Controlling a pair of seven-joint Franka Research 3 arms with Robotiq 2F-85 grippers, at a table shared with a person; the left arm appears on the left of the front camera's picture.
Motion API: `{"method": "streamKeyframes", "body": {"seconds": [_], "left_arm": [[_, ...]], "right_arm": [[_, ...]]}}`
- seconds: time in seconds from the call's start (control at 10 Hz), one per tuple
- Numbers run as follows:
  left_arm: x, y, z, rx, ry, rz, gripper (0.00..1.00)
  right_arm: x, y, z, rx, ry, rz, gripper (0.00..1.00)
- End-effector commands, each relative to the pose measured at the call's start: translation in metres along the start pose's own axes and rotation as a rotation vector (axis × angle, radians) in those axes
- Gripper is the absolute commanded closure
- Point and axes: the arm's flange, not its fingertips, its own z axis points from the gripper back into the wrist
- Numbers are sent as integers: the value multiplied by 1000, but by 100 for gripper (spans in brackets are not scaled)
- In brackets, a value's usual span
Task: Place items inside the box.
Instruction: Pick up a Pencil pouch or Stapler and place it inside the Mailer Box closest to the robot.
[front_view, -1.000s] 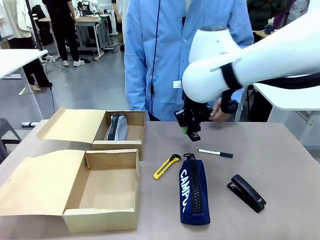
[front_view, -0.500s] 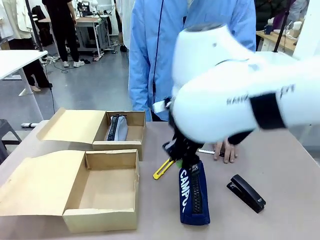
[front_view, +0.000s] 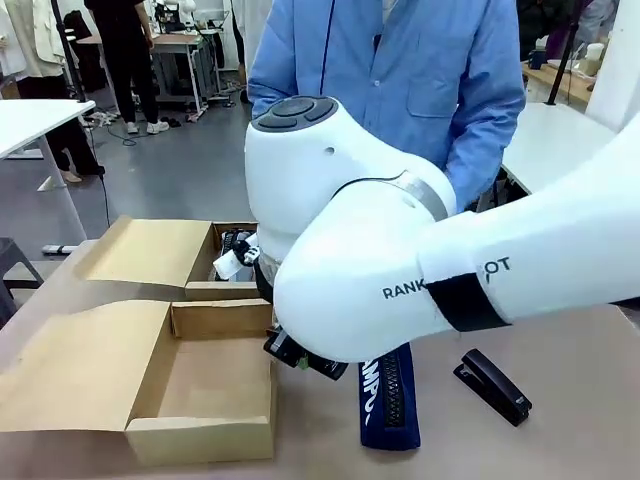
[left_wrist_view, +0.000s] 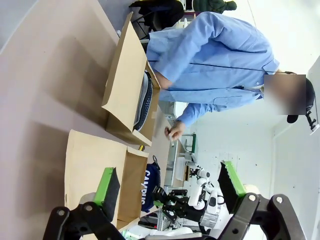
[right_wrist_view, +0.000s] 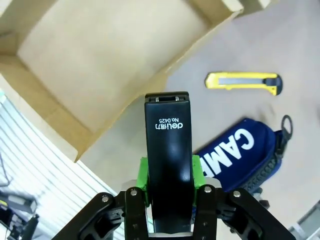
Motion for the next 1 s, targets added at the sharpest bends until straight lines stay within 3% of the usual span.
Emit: {"method": "streamKeyframes", "body": {"seconds": [0.0, 0.1, 0.2, 0.3, 0.6, 0.7, 0.8, 0.9], "left_arm": [[-1, 1, 0, -21, -3, -18, 0], [-1, 1, 0, -21, -3, -18, 0], [-1, 1, 0, -21, -3, -18, 0], [-1, 1, 0, -21, -3, -18, 0], [-1, 1, 0, -21, -3, -18, 0], [-1, 1, 0, -21, -3, -18, 0], [-1, 1, 0, -21, -3, -18, 0], [-1, 1, 0, -21, -3, -18, 0]], "right_arm": [[-3, 14, -11, 13, 37, 18, 100], [-3, 14, -11, 13, 37, 18, 100], [-1, 5, -5, 4, 14, 8, 63], [-8, -21, -4, 85, 7, -44, 63], [-17, -36, 0, 208, -3, -287, 63], [-9, -34, 7, 277, -125, -511, 63], [-8, -32, 14, 382, -180, -578, 63], [-7, -32, 13, 328, -169, -606, 63]]}}
